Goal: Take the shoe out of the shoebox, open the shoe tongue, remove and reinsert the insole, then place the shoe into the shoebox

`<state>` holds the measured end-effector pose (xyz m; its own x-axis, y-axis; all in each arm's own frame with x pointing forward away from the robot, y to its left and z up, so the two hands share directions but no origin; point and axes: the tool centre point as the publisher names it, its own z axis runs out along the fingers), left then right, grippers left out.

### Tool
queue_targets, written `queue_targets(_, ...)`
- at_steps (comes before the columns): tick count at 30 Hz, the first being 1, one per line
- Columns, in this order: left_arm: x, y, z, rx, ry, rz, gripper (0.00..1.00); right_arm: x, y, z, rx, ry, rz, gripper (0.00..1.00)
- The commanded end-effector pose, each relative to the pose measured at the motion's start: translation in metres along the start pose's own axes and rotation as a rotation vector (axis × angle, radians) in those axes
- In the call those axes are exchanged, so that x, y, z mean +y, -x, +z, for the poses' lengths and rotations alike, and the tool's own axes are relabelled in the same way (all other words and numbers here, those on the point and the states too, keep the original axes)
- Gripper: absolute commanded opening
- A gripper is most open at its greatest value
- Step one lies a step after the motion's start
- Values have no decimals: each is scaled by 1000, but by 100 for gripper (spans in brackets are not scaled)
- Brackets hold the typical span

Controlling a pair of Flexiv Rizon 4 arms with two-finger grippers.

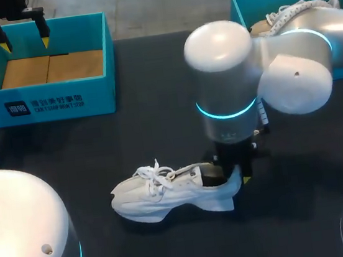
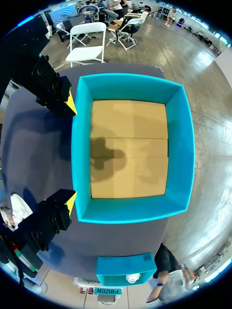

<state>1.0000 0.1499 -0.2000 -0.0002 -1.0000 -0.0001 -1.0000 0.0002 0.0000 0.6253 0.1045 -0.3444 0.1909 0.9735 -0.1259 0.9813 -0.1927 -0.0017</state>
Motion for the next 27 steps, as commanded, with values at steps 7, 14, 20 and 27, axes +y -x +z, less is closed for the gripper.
queue_targets(7, 0, 0, 0, 0, 0, 0, 100, -4, -48, 14, -108, 11, 262, 0)
queue_targets(14, 0, 0, 0, 0, 0, 0, 100, 2, -52, 21, -148, -10, 315, 0)
queue_targets(20, 0, 0, 0, 0, 0, 0, 100, 8, -56, 27, -167, -26, 364, 0)
queue_targets(27, 0, 0, 0, 0, 0, 0, 100, 8, -57, 30, -188, -33, 407, 0)
